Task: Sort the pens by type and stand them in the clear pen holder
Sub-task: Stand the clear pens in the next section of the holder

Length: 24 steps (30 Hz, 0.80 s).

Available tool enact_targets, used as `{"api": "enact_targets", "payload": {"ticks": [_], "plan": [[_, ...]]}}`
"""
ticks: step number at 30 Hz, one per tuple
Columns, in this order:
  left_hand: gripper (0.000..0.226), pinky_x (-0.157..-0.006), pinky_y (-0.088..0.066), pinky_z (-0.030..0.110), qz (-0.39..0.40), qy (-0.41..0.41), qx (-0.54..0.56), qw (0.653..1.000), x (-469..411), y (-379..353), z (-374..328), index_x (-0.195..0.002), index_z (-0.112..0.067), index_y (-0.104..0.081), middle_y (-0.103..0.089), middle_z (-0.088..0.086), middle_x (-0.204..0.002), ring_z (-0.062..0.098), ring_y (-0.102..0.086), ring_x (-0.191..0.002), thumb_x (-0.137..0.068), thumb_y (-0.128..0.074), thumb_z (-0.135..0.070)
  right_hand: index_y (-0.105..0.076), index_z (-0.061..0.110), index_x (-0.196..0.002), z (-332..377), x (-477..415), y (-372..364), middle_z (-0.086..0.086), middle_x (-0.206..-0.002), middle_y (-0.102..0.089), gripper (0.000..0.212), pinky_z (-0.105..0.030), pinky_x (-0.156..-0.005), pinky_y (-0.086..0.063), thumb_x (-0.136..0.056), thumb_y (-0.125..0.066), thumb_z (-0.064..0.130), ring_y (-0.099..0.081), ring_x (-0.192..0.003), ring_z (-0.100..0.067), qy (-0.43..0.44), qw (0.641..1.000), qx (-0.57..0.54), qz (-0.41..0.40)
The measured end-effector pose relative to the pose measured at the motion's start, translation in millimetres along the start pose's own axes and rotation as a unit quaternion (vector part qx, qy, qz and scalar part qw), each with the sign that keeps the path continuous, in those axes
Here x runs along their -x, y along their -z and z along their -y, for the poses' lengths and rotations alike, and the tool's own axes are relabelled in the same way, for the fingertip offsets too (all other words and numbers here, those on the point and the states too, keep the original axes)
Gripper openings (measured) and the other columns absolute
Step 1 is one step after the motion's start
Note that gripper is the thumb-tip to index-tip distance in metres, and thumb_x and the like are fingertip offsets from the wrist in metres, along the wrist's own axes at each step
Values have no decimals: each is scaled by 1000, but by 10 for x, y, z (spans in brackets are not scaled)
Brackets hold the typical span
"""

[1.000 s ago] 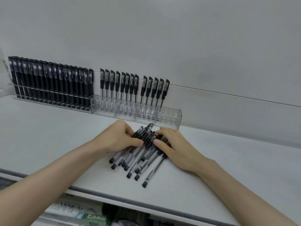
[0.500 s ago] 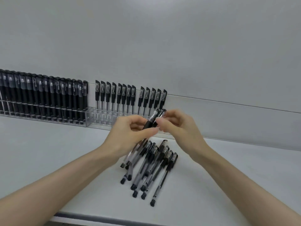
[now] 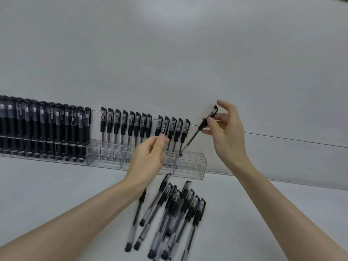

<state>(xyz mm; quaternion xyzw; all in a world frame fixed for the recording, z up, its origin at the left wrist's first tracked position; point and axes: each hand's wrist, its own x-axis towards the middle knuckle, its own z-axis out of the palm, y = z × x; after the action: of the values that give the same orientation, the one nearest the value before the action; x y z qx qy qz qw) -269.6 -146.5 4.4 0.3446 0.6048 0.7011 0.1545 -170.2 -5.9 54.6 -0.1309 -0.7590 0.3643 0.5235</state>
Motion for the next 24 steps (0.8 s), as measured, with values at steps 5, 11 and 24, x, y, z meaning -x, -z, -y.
{"api": "enact_targets", "payload": {"ticks": [5, 11, 24], "plan": [[20, -41, -32, 20, 54, 23, 47, 997, 46, 16, 70, -114, -26, -56, -45, -2, -63, 8, -35, -45, -99, -43, -20, -49, 16, -119, -129, -78, -15, 5, -88, -63, 31, -34, -79, -56, -93, -52, 0, -63, -75, -5, 49, 997, 49, -22], [18, -41, -26, 18, 62, 26, 38, 997, 57, -22, 115, -98, -19, -61, -45, -2, -63, 6, -32, -45, -99, -42, -18, -54, 17, -116, -232, -109, -98, 9, -89, -58, 31, -32, -76, -57, -92, -54, -2, -63, -77, -16, 77, 996, 50, -15], [22, -42, -35, 20, 74, 25, 29, 997, 52, -29, 179, -110, -21, -61, -53, -5, -59, 8, -41, -46, -100, -42, -22, -58, 19, -107, -352, -110, -108, 0, -78, -63, 30, -24, -73, -57, -88, -59, -4, -66, -70, -9, 50, 994, 75, 59]]}}
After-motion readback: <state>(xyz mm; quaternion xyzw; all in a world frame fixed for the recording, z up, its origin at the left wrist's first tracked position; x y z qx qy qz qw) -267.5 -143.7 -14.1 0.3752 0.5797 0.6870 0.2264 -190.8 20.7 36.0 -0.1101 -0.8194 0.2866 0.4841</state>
